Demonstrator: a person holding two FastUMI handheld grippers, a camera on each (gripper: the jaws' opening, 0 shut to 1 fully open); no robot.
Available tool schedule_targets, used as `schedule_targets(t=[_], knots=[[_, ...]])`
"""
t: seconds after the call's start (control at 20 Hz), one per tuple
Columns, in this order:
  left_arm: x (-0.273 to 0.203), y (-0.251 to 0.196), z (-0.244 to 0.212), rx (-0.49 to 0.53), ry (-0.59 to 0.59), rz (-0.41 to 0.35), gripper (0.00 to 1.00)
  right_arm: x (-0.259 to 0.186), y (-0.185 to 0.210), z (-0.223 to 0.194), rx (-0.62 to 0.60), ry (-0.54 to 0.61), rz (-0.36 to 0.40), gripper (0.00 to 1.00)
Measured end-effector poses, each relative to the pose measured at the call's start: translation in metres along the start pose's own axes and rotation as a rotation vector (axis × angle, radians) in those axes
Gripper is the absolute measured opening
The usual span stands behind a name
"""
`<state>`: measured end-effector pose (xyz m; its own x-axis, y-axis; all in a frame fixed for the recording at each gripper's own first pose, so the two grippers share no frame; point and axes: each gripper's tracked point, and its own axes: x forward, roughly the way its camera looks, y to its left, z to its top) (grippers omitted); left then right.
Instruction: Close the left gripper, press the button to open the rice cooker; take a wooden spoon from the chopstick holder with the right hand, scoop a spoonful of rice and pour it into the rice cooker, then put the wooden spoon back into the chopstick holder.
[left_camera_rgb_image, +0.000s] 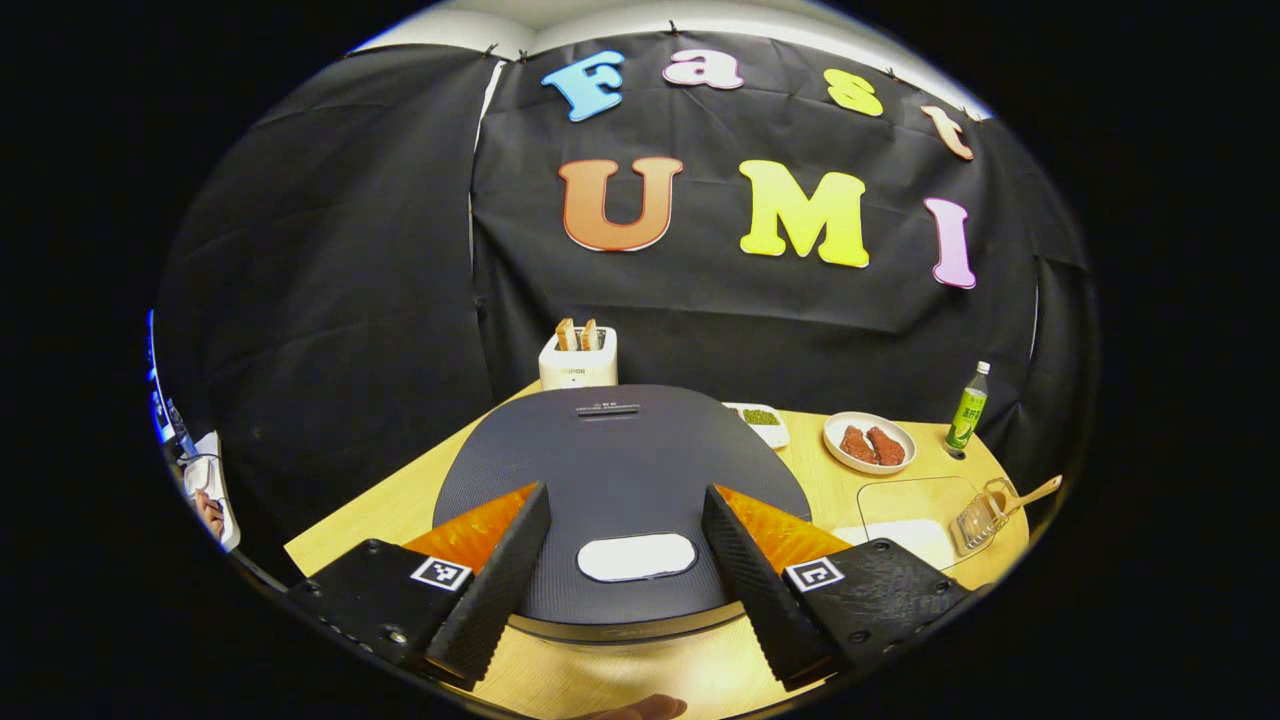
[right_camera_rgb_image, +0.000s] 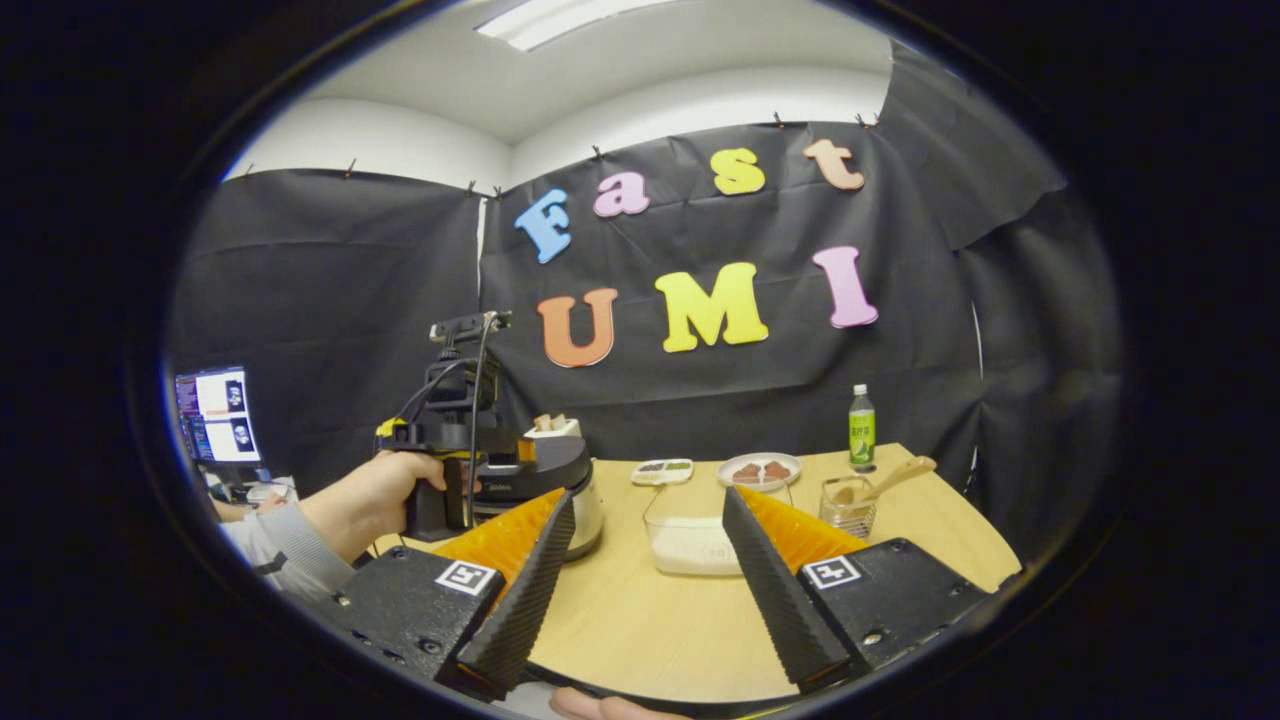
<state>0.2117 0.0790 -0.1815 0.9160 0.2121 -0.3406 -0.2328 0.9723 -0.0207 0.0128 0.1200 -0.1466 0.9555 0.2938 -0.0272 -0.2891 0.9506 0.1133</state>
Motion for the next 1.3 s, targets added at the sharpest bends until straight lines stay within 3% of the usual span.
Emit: schedule_targets(t=[0.2, 0.45, 0.65, 0.7, 0.75, 1.15, 1.3], knots=[[0.002, -0.001, -0.001, -0.008, -0.047, 0.043, 1.0, 0.003, 0.015, 0.005, 0.039, 0.004, 0.01, 0.96], [0.001, 0.0, -0.001, -0.006, -0.138, 0.032, 1.0, 0.006, 0.022, 0.005, 0.055, 0.02, -0.006, 0.96], [0.006, -0.005, -0.005, 0.005, -0.231, 0.01, 1.0, 0.008, 0.043, 0.007, 0.051, 0.018, 0.025, 0.96], [0.006, -0.005, -0.007, 0.013, -0.249, 0.007, 0.87, 0.009, 0.044, 0.006, 0.04, 0.02, 0.025, 0.96], [0.003, -0.005, -0.003, 0.031, -0.282, 0.006, 0.98, 0.01, 0.047, 0.004, 0.031, 0.022, 0.024, 0.96], [0.001, -0.002, -0.002, 0.056, -0.296, -0.007, 0.96, 0.01, 0.044, 0.01, 0.008, 0.02, -0.004, 0.96], [-0.006, -0.003, -0.004, 0.069, -0.245, -0.027, 0.97, 0.01, 0.041, 0.019, 0.025, -0.003, -0.014, 0.96]])
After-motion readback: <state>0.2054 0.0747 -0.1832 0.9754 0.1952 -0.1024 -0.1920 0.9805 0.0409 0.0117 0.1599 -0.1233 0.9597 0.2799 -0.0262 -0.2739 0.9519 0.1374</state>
